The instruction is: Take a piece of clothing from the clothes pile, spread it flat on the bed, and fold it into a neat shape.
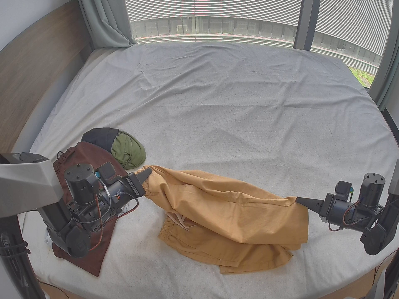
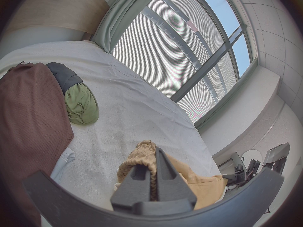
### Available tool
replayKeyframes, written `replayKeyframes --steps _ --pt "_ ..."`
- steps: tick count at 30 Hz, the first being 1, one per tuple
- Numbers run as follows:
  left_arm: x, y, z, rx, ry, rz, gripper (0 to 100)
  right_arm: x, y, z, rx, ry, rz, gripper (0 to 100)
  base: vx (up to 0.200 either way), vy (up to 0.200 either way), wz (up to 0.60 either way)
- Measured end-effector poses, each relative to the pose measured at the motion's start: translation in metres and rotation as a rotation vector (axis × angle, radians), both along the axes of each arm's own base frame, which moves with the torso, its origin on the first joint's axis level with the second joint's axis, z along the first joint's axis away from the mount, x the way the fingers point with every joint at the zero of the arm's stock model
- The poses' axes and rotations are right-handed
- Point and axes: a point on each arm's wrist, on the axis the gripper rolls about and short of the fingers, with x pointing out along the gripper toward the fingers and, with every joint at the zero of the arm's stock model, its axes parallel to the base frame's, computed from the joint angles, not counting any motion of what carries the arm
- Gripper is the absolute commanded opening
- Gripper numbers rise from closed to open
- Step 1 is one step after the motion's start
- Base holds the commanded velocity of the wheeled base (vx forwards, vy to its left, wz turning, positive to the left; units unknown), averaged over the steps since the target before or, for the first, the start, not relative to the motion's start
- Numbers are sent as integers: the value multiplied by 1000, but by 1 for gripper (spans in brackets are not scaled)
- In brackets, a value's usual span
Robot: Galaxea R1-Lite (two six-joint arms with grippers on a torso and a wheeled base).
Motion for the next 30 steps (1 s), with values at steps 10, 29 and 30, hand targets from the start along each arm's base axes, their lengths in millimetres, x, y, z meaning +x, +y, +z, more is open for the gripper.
replayKeyframes --steps 10,29,30 --pt "5 5 0 -3 -8 23 0 -10 -5 -4 2 38 11 0 0 0 0" --pt "5 4 2 -5 -14 20 0 -7 5 -11 1 59 56 100 0 0 0" --pt "5 4 2 -5 -14 20 0 -5 7 -12 1 64 60 100 0 0 0"
